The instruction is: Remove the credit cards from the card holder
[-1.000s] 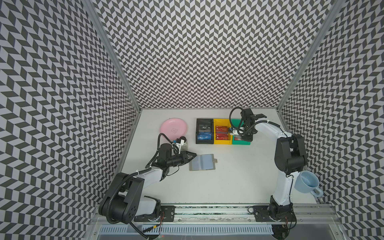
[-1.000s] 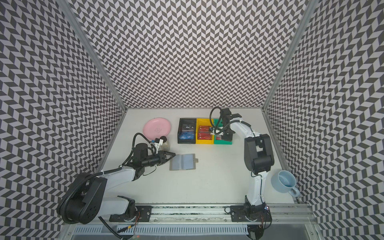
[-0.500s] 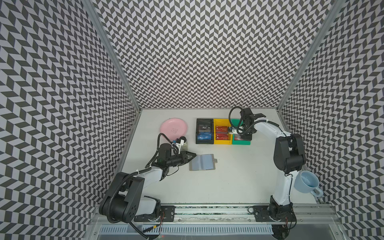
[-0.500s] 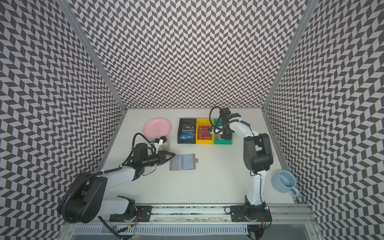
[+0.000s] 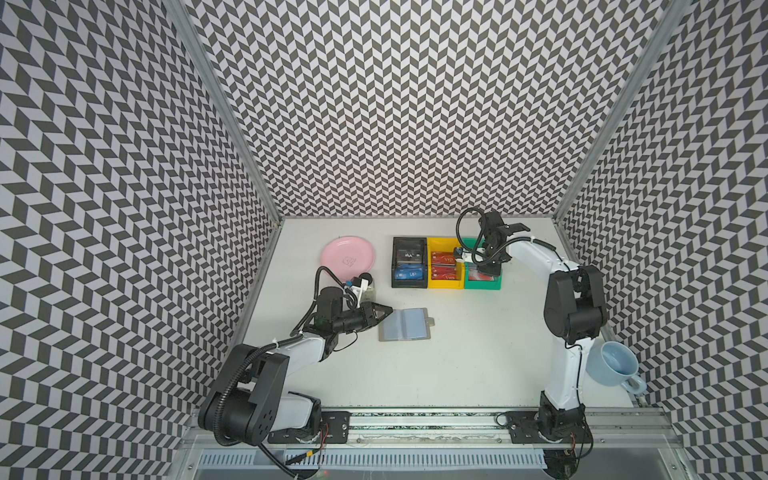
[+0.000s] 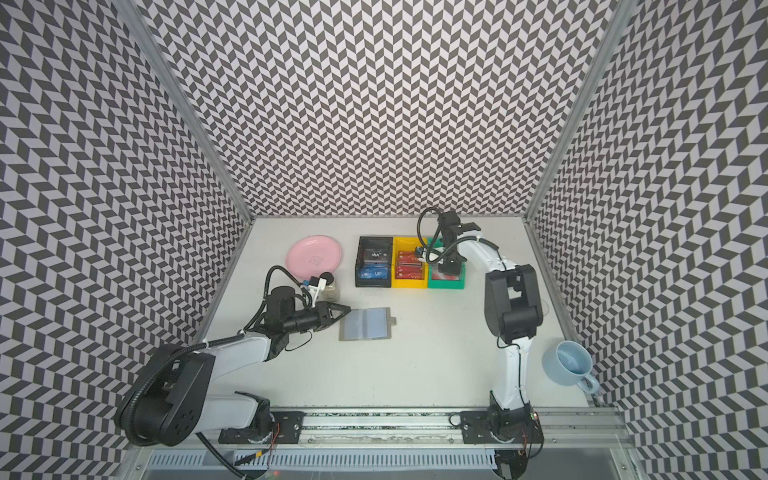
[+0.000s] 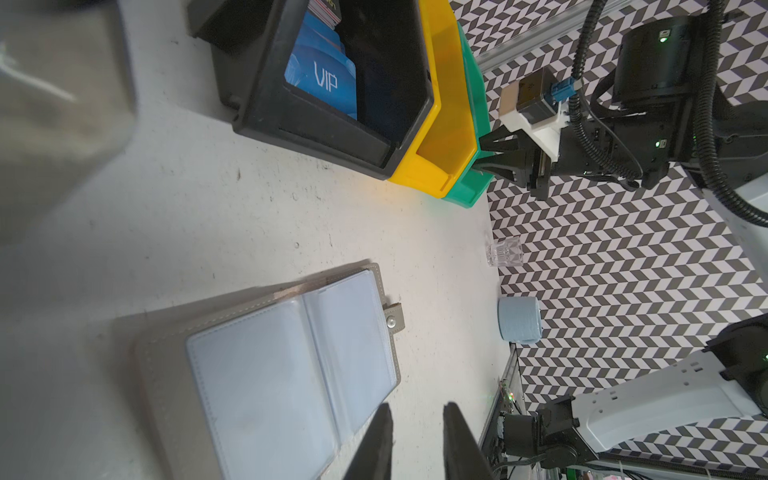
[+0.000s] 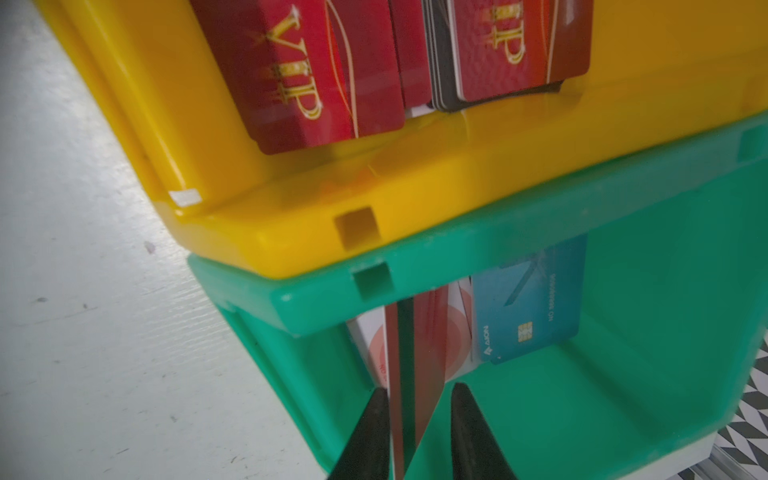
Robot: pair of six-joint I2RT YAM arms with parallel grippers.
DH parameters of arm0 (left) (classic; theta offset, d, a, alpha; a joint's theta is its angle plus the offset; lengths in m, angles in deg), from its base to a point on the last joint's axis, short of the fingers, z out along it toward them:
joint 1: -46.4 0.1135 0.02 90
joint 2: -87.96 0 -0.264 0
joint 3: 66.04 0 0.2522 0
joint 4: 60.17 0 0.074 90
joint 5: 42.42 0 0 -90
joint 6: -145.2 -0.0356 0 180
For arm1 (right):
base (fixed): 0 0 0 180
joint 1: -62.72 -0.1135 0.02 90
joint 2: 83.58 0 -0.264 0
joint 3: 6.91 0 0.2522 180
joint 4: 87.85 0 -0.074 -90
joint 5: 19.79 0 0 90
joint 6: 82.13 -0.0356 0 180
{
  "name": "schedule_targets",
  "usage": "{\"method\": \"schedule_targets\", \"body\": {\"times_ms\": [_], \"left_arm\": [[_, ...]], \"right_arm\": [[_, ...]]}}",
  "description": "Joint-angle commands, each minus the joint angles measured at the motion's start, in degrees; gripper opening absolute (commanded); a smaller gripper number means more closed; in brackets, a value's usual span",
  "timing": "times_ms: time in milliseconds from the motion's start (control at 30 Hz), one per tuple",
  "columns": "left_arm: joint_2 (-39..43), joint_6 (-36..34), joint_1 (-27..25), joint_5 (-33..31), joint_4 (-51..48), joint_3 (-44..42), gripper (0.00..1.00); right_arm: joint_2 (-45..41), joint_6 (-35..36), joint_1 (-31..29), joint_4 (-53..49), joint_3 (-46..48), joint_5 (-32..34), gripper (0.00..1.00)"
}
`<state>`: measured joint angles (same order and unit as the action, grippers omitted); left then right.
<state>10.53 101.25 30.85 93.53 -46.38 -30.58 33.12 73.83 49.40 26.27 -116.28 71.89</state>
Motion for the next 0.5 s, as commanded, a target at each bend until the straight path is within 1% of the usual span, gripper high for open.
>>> {"method": "schedule_targets", "body": {"times_ms": [0, 133, 467], "left_arm": [[-0.13, -0.87, 0.33, 0.47, 0.20, 1.18, 0.24], [-0.95, -0.87, 0.35, 0.41, 0.72, 1.07, 0.24], [-3.08, -0.51, 0.43, 0.62, 2.05, 1.35, 0.24]], "right_arm": [[0.19, 0.21, 0.18, 1.12, -1.21, -0.51, 0.27], [0.79, 0.75, 0.58, 1.32, -1.62, -0.58, 0.27], [4.25, 1.24, 1.88, -0.16, -5.08, -1.67, 0.19]]}}
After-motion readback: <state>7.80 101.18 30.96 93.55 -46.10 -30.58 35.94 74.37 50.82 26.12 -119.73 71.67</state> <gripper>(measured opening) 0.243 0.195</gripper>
